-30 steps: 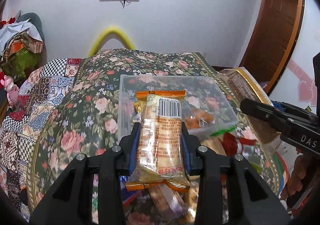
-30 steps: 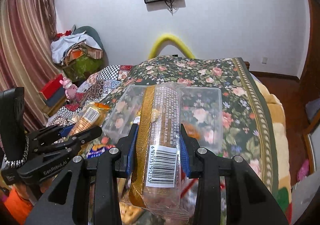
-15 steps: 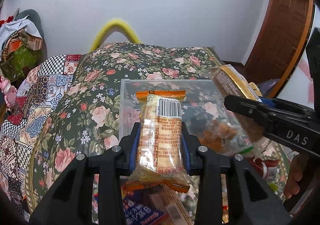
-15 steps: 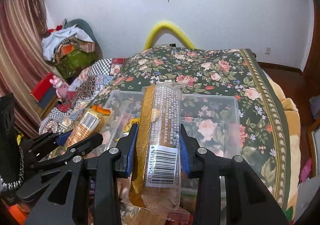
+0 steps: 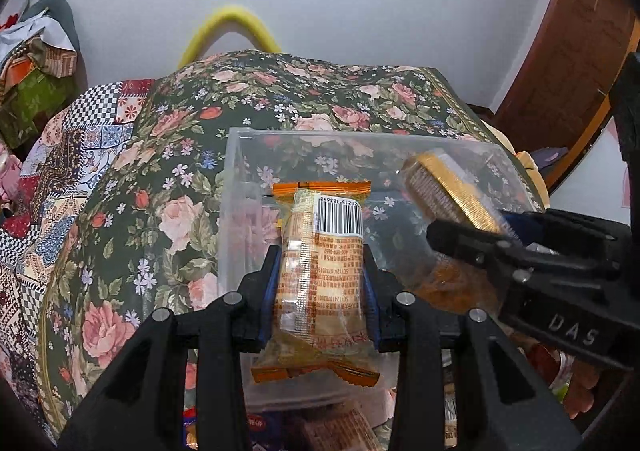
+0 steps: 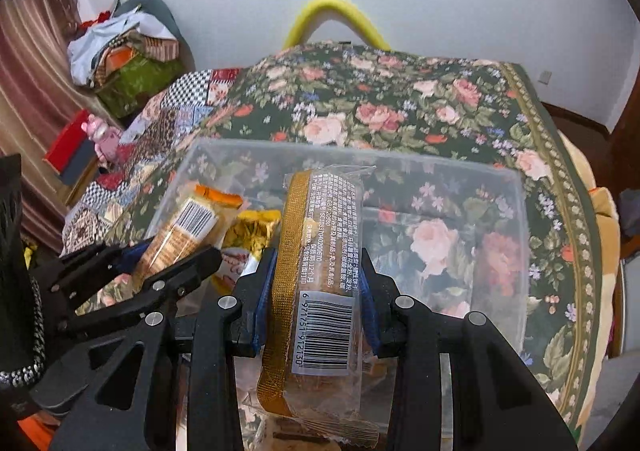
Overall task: Organize snacks
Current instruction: 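Carry both packs over the clear box and release them inside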
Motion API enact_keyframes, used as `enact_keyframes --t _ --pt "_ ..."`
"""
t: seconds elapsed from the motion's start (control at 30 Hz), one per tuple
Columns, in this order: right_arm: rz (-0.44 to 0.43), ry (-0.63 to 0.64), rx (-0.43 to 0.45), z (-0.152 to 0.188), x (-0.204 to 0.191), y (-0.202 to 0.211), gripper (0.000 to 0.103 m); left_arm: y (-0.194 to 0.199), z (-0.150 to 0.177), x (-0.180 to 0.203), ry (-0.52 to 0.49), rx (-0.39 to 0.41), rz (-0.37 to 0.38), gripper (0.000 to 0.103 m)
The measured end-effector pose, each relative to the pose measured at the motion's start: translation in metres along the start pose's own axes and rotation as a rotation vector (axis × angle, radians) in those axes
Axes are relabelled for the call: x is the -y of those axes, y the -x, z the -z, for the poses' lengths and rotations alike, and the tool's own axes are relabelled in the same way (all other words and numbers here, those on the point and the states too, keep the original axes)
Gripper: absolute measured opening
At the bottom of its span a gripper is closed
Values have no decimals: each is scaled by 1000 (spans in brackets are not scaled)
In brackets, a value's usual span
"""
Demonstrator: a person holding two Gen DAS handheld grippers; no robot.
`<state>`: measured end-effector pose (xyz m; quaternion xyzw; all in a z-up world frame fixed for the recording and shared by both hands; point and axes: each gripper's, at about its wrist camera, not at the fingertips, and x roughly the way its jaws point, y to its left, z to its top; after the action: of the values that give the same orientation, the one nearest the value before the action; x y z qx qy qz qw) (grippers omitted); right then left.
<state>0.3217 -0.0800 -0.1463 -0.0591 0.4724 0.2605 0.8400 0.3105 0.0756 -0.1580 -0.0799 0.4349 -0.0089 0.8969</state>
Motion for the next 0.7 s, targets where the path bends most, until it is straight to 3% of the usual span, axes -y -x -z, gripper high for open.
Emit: enact_keyframes --t 0.3,0.7 --pt "0 -20 -18 2 4 -5 35 -9 1 0 10 -23 -17 38" --pt "54 22 145 13 1 64 35 49 4 7 -20 62 -12 47"
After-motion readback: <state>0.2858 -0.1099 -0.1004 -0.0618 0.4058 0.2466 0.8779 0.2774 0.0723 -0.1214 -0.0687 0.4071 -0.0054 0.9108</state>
